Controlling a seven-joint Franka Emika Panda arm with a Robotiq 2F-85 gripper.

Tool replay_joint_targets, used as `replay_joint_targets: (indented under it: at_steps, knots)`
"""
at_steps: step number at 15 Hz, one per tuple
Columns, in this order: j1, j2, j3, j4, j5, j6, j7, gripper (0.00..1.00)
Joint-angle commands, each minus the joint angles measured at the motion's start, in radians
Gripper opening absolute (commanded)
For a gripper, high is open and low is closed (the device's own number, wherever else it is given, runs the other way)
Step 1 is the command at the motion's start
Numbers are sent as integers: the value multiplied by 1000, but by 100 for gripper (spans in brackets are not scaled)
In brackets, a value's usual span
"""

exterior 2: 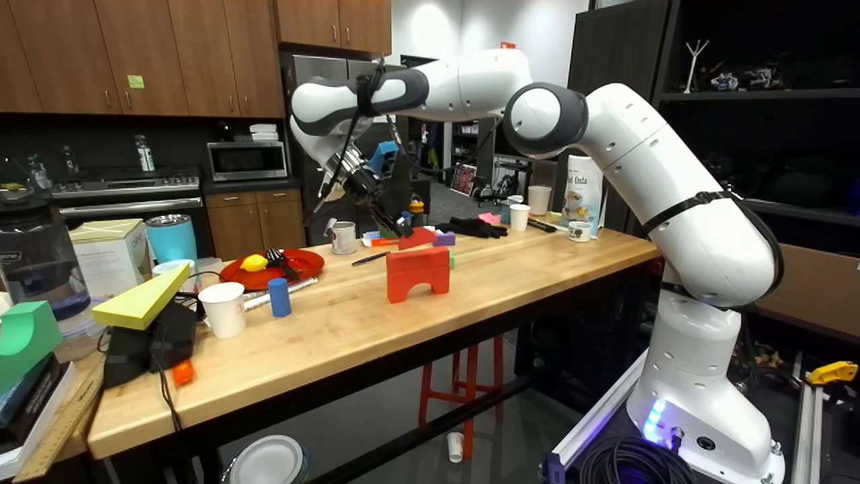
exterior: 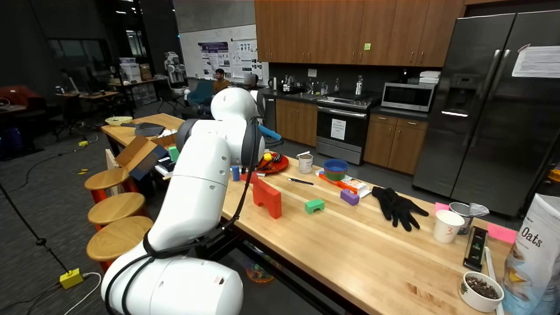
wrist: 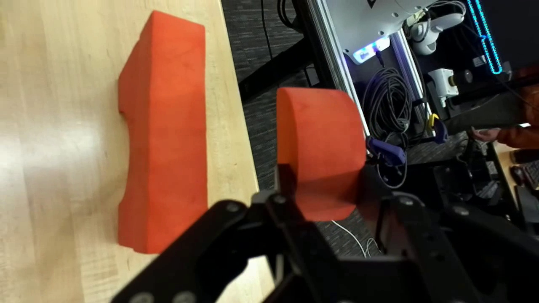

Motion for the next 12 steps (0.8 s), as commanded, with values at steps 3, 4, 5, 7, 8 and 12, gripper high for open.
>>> replay_joint_targets:
  at_steps: [3,4,5,7,8,12]
  knots:
    - [14,41,-14,76,-43,10,29,16]
    - [13,45,-13,79,-46,22,35,16]
    - [14,50,-13,85,-48,34,44,16]
    - [15,56,-14,92,-48,63,69,16]
    - [16,60,-14,95,-47,76,86,16]
    - [23,65,-14,99,-46,97,149,16]
